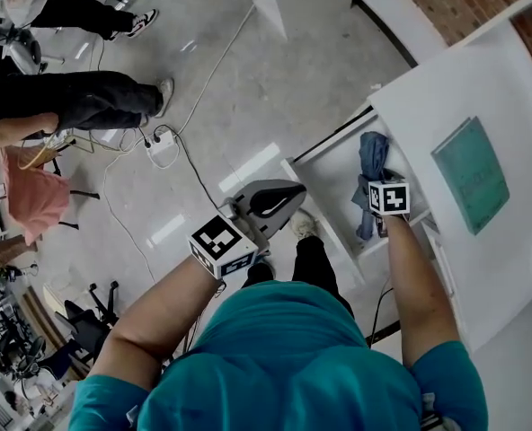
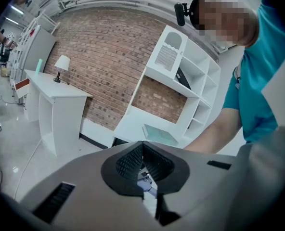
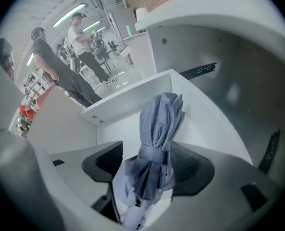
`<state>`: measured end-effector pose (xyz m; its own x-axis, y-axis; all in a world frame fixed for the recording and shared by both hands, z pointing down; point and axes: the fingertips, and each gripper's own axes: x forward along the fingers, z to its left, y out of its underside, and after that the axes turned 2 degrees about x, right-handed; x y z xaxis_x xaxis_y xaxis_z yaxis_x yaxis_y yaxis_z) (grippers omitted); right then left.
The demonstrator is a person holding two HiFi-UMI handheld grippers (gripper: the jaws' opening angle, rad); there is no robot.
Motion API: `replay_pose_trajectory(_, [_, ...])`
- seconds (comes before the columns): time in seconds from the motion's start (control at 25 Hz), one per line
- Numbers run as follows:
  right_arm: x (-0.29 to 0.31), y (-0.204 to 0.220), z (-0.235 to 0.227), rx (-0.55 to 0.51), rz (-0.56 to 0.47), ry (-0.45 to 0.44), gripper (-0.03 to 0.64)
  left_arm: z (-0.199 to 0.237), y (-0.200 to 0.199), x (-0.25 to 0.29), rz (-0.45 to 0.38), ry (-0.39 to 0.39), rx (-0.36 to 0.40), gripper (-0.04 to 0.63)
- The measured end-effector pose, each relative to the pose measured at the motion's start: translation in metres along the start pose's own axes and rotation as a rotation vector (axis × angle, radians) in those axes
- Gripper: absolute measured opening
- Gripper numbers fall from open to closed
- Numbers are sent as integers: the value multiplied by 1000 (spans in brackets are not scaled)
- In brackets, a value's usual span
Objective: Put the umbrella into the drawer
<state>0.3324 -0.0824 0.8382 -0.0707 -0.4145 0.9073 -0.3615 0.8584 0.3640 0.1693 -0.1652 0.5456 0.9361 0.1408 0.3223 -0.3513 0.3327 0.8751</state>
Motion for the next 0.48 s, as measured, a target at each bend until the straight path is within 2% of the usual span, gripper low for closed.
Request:
replay_pose_trajectory(0.24, [-41,-14,27,-6,-61,-58,281,-8,-17,-15,-43,1,26,15])
replay_pose_trajectory(0.48, [-104,-37,49,-18,-132,-59,280,-23,-38,-37,-76,16,67,15])
